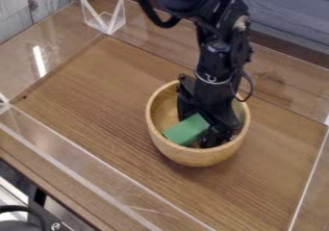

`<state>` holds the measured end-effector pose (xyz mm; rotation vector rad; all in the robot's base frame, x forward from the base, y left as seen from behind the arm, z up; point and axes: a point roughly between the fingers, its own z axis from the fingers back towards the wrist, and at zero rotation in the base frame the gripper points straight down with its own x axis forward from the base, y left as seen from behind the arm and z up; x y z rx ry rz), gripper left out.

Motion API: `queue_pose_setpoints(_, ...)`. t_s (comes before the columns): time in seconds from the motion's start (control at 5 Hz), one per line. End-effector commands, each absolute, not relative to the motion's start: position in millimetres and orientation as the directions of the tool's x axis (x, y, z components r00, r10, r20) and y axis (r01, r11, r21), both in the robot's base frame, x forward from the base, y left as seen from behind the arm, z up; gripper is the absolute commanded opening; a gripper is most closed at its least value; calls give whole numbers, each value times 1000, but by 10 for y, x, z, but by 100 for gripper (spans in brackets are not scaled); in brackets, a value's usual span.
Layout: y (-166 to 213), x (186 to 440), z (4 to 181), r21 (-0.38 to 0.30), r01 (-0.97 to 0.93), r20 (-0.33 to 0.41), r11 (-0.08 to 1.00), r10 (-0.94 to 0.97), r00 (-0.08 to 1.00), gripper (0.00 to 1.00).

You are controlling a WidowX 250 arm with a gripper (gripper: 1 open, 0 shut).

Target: Remove the green block from the brown bowl and put it on the table

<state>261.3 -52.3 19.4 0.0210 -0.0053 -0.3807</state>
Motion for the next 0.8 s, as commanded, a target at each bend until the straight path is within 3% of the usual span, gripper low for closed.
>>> queue_pose_setpoints(0.0,-482,2536,242,17,396,-8,918,-396,918,100)
queue_pose_setpoints(0.2,-521,2557,236,15,407,-15,913,-407,913,100)
queue_pose_setpoints(0.4,-552,2592,213,15,418,-22,908,-418,908,0)
queue_pose_setpoints(0.6,-621,2614,201,19,416,-24,909,-416,909,0)
